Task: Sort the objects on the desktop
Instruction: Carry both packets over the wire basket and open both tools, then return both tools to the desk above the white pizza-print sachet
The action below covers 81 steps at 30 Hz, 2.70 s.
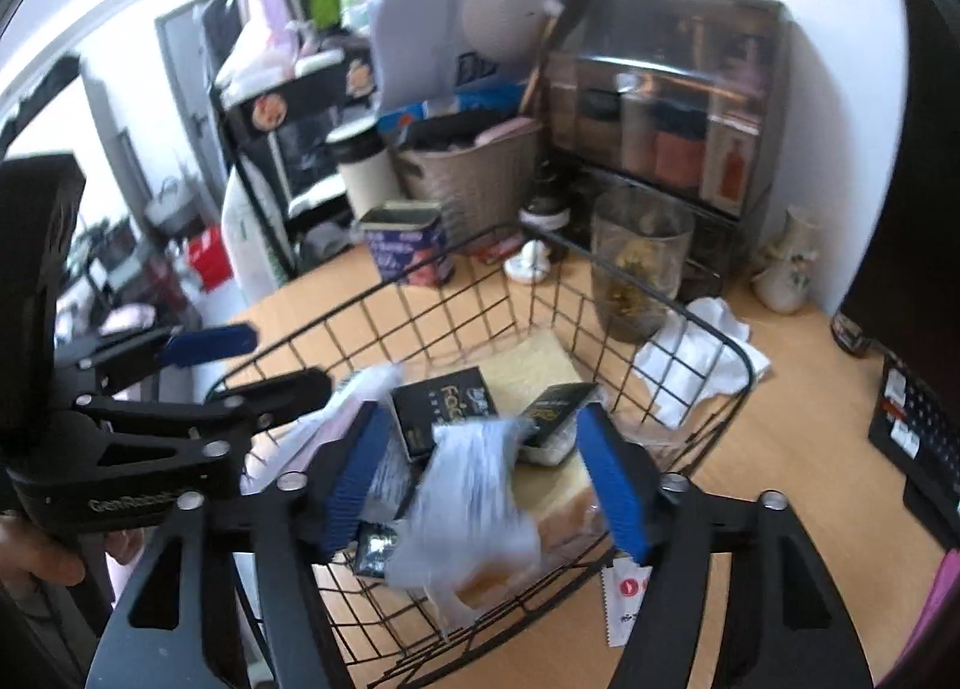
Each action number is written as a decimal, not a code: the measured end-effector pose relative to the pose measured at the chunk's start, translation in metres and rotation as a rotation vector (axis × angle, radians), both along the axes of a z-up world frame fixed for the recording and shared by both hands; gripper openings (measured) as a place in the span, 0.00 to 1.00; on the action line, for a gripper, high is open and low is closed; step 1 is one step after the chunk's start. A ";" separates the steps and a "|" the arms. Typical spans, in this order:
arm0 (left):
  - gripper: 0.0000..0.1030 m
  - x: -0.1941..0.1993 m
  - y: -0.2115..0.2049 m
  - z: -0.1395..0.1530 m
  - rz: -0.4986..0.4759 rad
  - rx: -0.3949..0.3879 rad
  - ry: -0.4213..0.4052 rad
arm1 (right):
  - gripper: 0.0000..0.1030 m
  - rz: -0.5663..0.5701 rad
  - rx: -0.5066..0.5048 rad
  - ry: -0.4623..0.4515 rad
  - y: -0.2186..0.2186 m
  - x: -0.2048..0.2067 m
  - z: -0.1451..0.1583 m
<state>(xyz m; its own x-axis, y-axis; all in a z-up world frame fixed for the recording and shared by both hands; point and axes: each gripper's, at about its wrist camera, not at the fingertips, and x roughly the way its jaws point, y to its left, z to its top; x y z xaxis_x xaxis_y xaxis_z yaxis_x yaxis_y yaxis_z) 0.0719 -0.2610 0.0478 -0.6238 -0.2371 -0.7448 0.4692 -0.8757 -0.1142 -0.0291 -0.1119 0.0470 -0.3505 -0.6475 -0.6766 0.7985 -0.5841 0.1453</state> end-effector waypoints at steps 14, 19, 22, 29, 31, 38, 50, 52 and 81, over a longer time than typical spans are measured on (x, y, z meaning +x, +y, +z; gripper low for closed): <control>0.77 -0.056 0.118 0.005 -0.305 -0.014 -0.020 | 0.65 -0.293 0.044 -0.067 0.136 -0.051 -0.027; 0.77 -0.085 0.184 -0.008 -0.462 -0.030 -0.043 | 0.65 -0.417 0.021 -0.090 0.207 -0.058 -0.035; 0.77 -0.101 0.207 -0.035 -0.498 -0.024 -0.109 | 0.65 -0.483 0.025 -0.128 0.244 -0.063 -0.045; 0.77 -0.133 0.216 -0.103 -0.471 0.048 -0.246 | 0.65 -0.502 0.035 -0.196 0.278 -0.067 -0.077; 0.77 -0.140 0.213 -0.113 -0.452 0.069 -0.267 | 0.65 -0.496 0.035 -0.201 0.279 -0.068 -0.081; 0.79 -0.154 0.222 -0.127 -0.480 0.124 -0.298 | 0.65 -0.524 0.013 -0.201 0.293 -0.074 -0.080; 0.82 -0.180 0.282 -0.124 -0.632 0.154 -0.293 | 0.65 -0.609 0.001 -0.223 0.333 -0.076 -0.082; 0.82 -0.181 0.280 -0.115 -0.614 0.109 -0.281 | 0.65 -0.625 0.001 -0.220 0.340 -0.076 -0.081; 0.83 -0.173 0.247 -0.116 -0.533 0.121 -0.275 | 0.65 -0.573 0.062 -0.291 0.310 -0.080 -0.116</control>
